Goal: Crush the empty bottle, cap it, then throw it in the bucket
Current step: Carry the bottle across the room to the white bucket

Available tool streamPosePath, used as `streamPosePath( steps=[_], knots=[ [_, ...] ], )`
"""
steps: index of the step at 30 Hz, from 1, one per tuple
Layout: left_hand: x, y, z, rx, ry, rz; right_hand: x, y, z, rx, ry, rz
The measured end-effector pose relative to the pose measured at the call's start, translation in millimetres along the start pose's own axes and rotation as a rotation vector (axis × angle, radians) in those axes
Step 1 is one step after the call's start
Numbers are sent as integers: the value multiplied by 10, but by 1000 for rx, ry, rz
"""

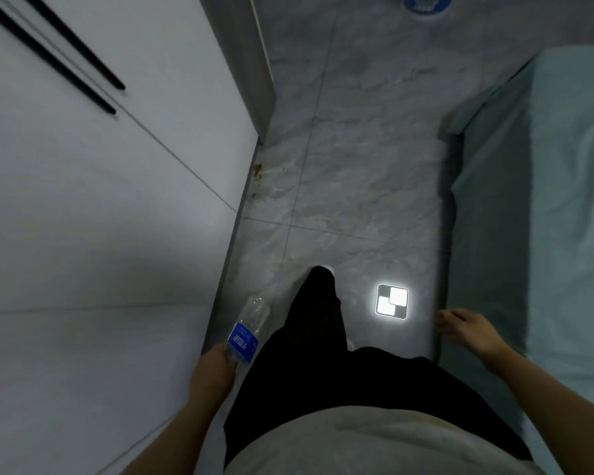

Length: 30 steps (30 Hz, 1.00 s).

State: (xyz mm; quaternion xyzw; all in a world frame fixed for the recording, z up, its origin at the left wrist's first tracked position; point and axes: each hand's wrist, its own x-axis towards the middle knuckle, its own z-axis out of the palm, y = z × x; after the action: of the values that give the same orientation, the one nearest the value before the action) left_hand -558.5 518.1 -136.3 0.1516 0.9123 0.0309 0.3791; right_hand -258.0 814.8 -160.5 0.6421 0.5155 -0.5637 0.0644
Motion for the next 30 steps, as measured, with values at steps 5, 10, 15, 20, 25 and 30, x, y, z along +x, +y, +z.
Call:
streamPosePath(
  steps=[5,10,15,20,25,30],
  knots=[
    [746,957,-536,113,-1,134,292,-192,-316,18,118,105],
    [1390,2086,-987,274,4,293,532,-388,-657,157,200,225],
    [1933,3276,-1203,297,29,361,1012,-696,-1160,239,213,293],
    [2182,4161,-1222,252,30,335,1709,-1361,-1890,225,228,231],
    [2310,4620,-1261,214,-26,230,2369,-2228,-2533,194,240,111],
    [2655,5019,-1407,158,-41,127,2965,-2959,-2904,189,233,75]
  ],
)
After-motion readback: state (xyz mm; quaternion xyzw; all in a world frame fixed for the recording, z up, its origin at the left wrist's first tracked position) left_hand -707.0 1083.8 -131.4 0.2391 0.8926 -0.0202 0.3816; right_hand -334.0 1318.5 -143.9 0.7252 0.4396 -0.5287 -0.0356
